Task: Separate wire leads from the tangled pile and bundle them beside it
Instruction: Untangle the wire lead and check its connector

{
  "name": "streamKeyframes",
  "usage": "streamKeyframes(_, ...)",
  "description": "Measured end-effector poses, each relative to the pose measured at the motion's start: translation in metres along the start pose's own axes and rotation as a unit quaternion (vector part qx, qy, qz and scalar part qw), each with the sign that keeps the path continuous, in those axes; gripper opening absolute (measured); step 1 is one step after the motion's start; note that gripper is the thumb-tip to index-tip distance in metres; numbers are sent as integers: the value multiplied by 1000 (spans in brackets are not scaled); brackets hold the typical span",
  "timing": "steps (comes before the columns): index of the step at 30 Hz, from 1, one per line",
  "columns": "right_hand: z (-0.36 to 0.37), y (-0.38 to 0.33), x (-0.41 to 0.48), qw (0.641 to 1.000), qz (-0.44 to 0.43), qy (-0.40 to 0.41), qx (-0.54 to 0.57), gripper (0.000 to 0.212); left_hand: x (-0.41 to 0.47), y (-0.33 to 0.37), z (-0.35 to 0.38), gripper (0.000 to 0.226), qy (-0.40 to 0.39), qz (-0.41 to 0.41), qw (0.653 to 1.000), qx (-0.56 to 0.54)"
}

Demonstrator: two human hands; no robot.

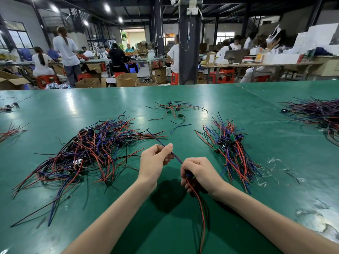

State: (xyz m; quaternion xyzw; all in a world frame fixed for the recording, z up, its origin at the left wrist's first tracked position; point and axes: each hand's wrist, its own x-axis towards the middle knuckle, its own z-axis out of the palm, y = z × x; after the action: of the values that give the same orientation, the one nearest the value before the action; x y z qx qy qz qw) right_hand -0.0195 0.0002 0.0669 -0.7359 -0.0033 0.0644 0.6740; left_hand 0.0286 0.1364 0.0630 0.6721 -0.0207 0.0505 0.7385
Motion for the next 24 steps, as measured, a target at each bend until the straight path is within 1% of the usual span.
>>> streamKeyframes(4, -1, 0, 1, 1000, -7, 0, -18, 29, 0, 4, -1, 29, -30, -49, 998, -34)
streamKeyframes(8, -4, -1, 1, 999, -20, 9, -48, 34, 2, 10, -6, 28, -73, -106, 990, -64)
streamKeyframes(11, -4, -2, 1, 997, -28, 11, -65, 35, 4, 14, -8, 27, -82, -152, 982, -77)
streamKeyframes(14, -4, -2, 2, 996, -32, 15, -76, 34, 5, 15, -9, 36, -105, -196, 969, -108)
streamKeyframes(17, -5, 0, 3, 996, -29, 14, -79, 35, 5, 16, -10, 37, -133, -242, 950, -146)
streamKeyframes(19, -6, 1, 4, 996, -28, 12, -79, 34, 5, 17, -11, 38, -133, -264, 942, -160)
streamKeyframes(21, -5, 2, 4, 996, -29, 11, -79, 27, 6, 16, -12, 39, -120, -275, 939, -166)
streamKeyframes(24, -4, 3, 5, 996, -31, 6, -82, 19, 7, 14, -11, 33, -91, -265, 947, -155)
